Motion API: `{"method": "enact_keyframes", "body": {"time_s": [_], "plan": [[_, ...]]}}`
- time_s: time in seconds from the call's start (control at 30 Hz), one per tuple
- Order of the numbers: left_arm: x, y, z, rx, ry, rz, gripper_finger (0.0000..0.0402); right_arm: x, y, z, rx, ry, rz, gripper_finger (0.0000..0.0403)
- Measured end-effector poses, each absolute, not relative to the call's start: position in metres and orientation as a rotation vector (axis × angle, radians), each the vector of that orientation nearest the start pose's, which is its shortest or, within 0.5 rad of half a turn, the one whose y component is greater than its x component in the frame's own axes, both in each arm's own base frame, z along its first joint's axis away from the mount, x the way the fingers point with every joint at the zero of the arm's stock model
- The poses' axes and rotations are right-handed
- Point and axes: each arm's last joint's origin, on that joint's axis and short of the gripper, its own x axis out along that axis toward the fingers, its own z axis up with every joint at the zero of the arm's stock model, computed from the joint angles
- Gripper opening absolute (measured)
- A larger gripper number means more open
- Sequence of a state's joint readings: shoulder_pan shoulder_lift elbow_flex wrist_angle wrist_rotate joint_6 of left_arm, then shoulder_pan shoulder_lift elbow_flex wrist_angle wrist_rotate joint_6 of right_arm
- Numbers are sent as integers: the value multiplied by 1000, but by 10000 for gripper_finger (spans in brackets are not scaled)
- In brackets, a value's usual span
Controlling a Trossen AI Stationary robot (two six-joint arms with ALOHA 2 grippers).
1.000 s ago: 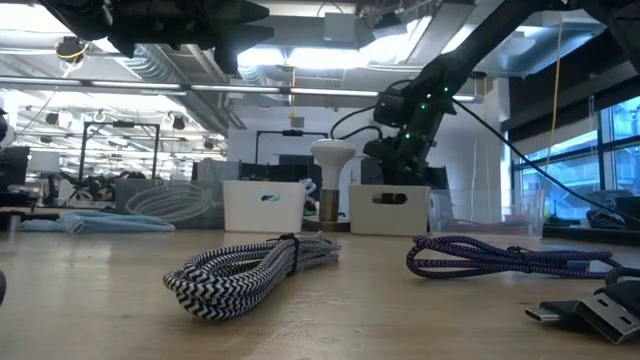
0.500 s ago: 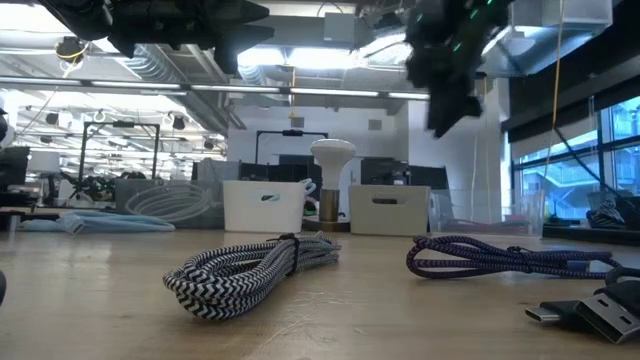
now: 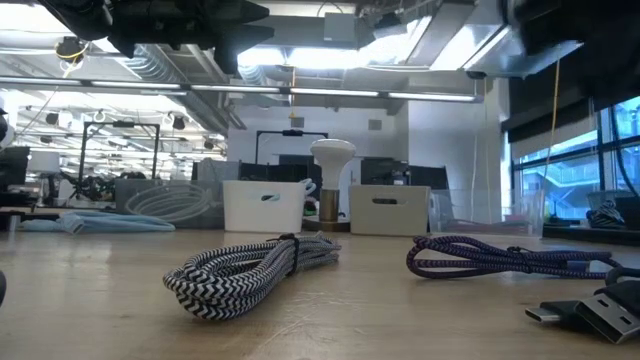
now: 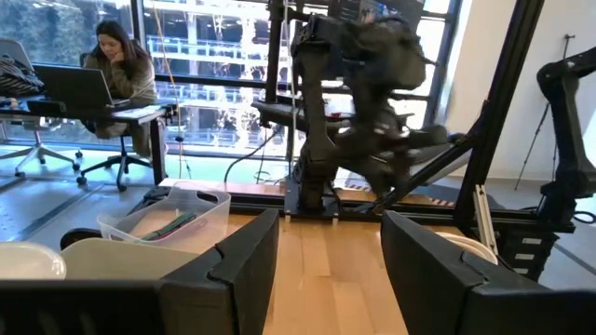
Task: Pick & Place USB Port
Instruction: Put the white HDMI cable into the black bin
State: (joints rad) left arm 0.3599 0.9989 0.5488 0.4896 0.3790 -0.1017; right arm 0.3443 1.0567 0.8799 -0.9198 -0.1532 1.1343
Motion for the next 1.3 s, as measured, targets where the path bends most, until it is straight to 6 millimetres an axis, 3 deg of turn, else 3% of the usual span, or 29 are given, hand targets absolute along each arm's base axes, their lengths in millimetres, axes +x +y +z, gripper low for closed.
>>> {"method": "enact_keyframes", "body": {"time_s": [0.3,0.67,0.93,1.3], "plan": [[208,67,277,-87,-36,-21,182,151,142,222,1042,1171,-196,151],[208,67,277,-87,-36,-21,182,147,200,175,1087,1249,-222,151],[208,67,277,-87,-36,-21,182,152,227,144,1086,1266,-187,151],[208,67,277,-111,-43,-22,182,161,239,113,1090,1268,-217,152]]}}
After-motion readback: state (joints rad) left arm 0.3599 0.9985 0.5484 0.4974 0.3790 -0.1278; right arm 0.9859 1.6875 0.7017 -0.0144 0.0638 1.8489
